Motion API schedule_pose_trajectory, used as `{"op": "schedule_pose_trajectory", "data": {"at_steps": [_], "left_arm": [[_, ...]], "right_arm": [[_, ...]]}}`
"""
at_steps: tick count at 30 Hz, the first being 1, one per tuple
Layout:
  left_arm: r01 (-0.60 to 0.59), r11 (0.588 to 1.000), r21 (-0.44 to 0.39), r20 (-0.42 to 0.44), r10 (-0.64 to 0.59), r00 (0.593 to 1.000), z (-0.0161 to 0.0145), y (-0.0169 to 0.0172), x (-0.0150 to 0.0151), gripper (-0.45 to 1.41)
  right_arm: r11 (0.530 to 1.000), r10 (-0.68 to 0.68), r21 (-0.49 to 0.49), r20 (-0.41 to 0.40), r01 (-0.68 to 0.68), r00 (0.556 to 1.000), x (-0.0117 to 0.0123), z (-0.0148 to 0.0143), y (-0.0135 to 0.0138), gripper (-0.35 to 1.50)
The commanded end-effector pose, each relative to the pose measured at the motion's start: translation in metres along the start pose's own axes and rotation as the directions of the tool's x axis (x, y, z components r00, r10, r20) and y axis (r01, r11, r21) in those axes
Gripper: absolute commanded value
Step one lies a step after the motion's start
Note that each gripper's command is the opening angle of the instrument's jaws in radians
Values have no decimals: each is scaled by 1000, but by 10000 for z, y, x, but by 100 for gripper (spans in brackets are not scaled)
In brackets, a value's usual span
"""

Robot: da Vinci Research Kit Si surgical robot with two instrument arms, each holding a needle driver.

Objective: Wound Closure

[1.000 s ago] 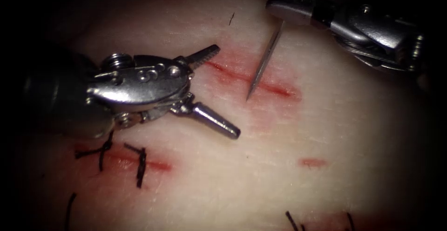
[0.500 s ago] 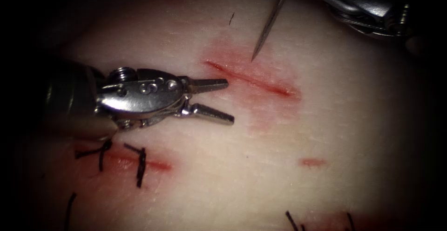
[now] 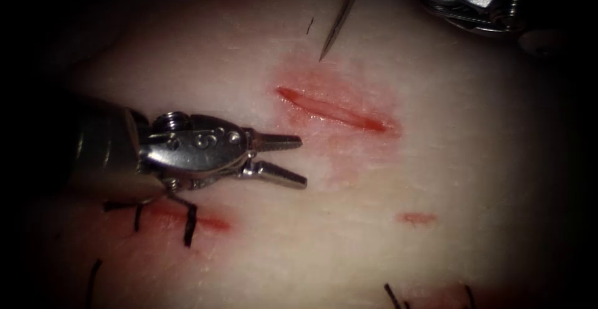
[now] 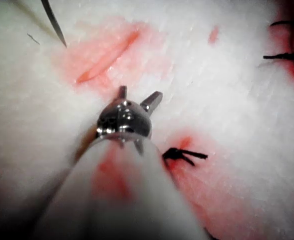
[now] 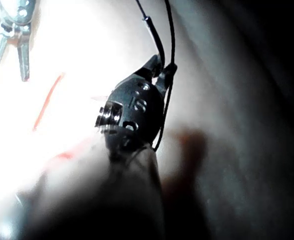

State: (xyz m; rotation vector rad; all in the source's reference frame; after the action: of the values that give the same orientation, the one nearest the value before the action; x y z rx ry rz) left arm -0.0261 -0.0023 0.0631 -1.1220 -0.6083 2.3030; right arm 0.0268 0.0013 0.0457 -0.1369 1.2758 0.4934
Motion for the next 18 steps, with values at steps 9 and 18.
{"op": "schedule_pose_trajectory", "data": {"at_steps": [9, 18], "left_arm": [[0, 1000, -5, -1, 0, 1000, 3, -2, 1, 46], [3, 1000, -13, 0, -3, 1000, -2, -2, 5, 46]], "right_arm": [[1000, -11, 9, 2, 11, 1000, -2, 7, -4, -35], [999, -31, 24, 14, 31, 999, -7, 5, -9, -35]]}}
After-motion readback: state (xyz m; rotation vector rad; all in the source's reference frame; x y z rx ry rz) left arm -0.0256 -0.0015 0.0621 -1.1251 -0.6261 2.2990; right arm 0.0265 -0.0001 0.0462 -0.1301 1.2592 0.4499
